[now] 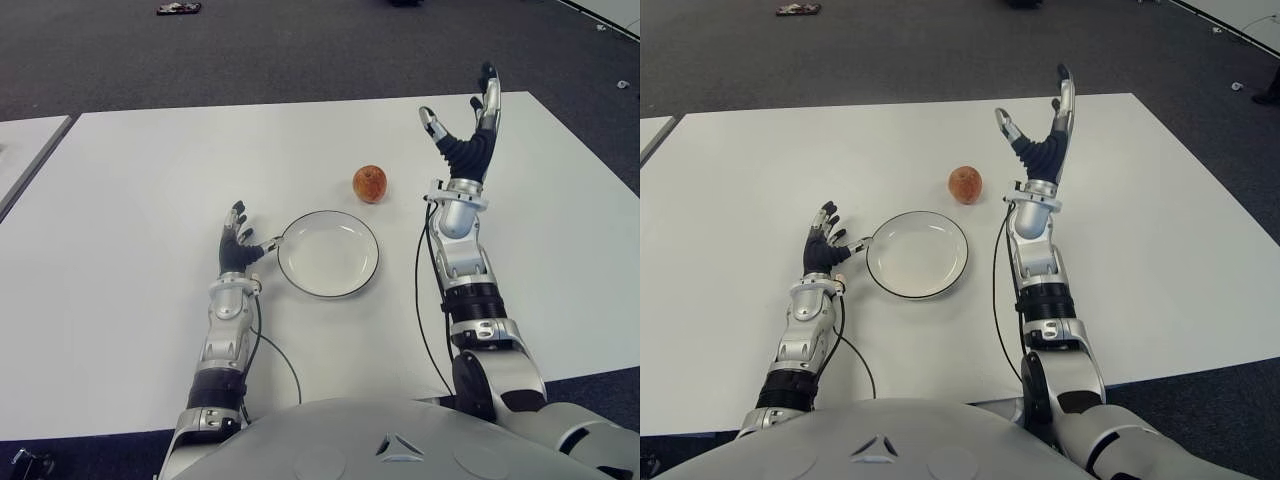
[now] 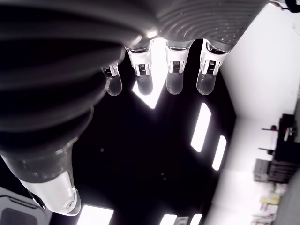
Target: Put the apples into the plate.
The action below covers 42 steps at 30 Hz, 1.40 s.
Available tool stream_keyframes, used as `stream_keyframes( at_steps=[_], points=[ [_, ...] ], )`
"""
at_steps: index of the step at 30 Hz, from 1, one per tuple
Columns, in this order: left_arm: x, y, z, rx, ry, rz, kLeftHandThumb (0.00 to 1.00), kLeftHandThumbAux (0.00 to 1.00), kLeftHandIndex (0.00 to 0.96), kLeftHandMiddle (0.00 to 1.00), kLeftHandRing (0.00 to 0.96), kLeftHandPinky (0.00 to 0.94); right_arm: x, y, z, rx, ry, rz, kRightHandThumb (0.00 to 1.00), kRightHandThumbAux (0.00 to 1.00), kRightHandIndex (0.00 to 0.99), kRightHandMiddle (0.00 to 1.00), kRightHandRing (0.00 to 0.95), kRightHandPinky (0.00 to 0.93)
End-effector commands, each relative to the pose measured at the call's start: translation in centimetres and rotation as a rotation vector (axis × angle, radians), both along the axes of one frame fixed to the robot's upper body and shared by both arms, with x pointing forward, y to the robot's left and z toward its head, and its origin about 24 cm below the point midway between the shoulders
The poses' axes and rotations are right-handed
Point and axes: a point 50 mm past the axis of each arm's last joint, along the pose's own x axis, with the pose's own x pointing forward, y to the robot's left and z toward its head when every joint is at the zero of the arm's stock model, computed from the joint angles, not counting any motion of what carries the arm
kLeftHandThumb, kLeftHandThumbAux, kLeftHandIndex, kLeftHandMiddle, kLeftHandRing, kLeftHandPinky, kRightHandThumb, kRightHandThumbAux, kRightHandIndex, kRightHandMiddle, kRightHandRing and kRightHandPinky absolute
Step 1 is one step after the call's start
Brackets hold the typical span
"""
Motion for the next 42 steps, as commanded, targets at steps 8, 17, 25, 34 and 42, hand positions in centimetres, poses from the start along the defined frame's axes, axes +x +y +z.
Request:
stream_keyframes(
  at_steps=[8, 17, 25, 34, 42],
  points=[
    [0.0, 0.0, -0.6, -0.003, 0.018, 0.016, 0.000, 0.503, 0.000, 0.000, 0.000, 0.000, 2.6, 1.7, 5.7, -0.077, -0.091, 0.077, 0.215, 0.672, 0.015, 0.034, 0.016, 0.009],
    [0.0, -0.1, -0.6, 0.000, 0.022, 0.022, 0.000, 0.507, 0.000, 0.000, 0.000, 0.000, 5.8, 3.1, 7.2, -0.208, -0.052, 0.168, 0.234, 0.615, 0.007, 0.008, 0.000, 0.000],
    [-0.1, -0.1, -0.8, 0.008, 0.023, 0.026, 0.000, 0.499, 0.000, 0.000, 0.000, 0.000, 7.4, 4.3, 6.9, -0.383, -0.015, 0.075, 0.198, 0.589, 0.008, 0.001, 0.000, 0.001],
    [-0.3, -0.1, -0.9, 0.007, 0.015, 0.016, 0.000, 0.510, 0.000, 0.000, 0.000, 0.000, 8.8, 5.6, 6.4, -0.648, 0.076, -0.026, 0.109, 0.530, 0.000, 0.000, 0.000, 0.040],
    [-0.2, -0.2, -1.0, 0.005, 0.010, 0.014, 0.000, 0.511, 0.000, 0.000, 0.000, 0.000, 8.9, 6.5, 3.8, -0.794, 0.195, -0.014, 0.050, 0.454, 0.000, 0.000, 0.000, 0.012]
  ],
)
